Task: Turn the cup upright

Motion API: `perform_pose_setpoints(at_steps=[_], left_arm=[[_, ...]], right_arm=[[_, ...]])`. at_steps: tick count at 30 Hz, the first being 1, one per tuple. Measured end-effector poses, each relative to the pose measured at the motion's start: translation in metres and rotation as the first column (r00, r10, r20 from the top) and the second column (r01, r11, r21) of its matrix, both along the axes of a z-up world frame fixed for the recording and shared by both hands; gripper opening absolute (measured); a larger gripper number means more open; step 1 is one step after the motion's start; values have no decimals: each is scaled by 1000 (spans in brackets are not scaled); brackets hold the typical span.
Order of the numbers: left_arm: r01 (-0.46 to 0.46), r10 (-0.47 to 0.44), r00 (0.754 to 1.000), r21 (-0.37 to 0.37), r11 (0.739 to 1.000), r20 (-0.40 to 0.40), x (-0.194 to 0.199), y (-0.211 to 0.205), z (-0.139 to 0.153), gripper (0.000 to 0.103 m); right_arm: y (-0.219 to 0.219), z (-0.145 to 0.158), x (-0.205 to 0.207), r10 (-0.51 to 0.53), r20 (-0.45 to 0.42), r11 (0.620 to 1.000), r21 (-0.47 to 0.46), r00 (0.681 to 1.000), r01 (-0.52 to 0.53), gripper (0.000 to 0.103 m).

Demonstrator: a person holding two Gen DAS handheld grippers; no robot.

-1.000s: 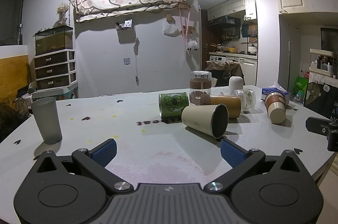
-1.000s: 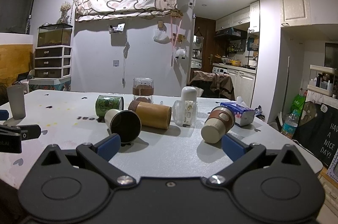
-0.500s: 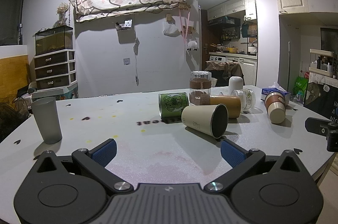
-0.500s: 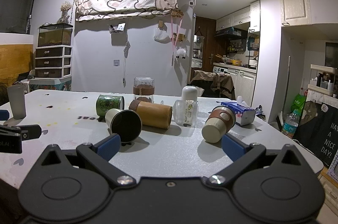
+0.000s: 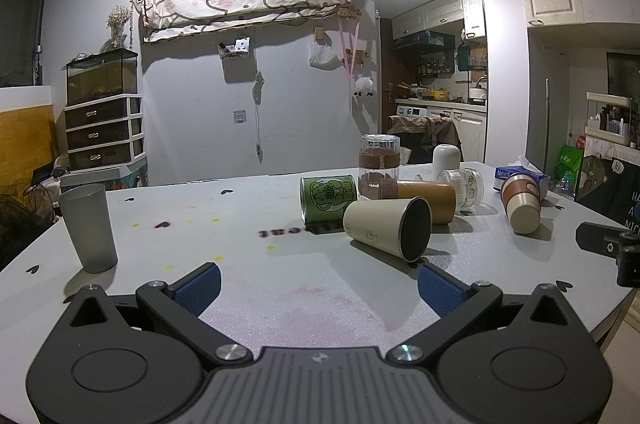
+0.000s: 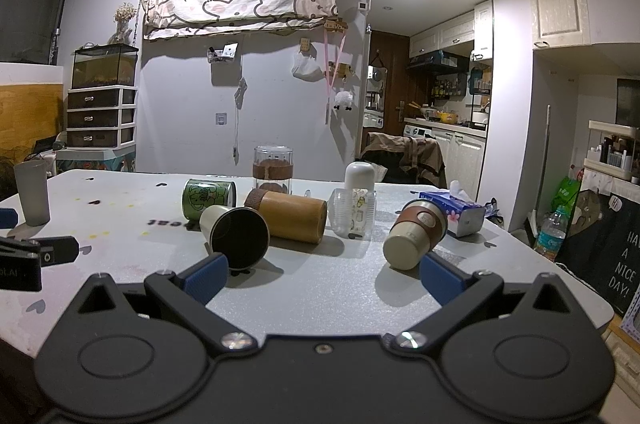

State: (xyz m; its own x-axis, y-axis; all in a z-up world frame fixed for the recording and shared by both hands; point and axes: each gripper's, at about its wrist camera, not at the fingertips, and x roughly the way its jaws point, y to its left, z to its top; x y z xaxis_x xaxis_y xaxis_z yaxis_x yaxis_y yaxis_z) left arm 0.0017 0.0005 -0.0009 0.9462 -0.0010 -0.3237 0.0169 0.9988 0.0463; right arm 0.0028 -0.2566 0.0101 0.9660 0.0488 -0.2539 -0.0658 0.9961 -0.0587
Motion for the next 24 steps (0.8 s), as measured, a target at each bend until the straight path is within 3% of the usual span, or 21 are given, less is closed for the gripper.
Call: perform_pose_setpoints(at_steps=[12, 19, 24], left_arm=[[8, -8, 1000, 0, 1000, -3, -1, -2, -6, 103], [10, -10, 1000, -4, 1000, -13, -10, 4, -8, 103], [17, -17, 1000, -25, 1000, -12, -11, 9, -6, 103]], right_arm=[[0, -3, 0, 22, -6, 1000, 13, 1000, -22, 103], [3, -8, 39, 145, 7, 989, 38, 989, -145, 103], [0, -3, 91, 318, 4, 942, 111, 948, -317, 103]])
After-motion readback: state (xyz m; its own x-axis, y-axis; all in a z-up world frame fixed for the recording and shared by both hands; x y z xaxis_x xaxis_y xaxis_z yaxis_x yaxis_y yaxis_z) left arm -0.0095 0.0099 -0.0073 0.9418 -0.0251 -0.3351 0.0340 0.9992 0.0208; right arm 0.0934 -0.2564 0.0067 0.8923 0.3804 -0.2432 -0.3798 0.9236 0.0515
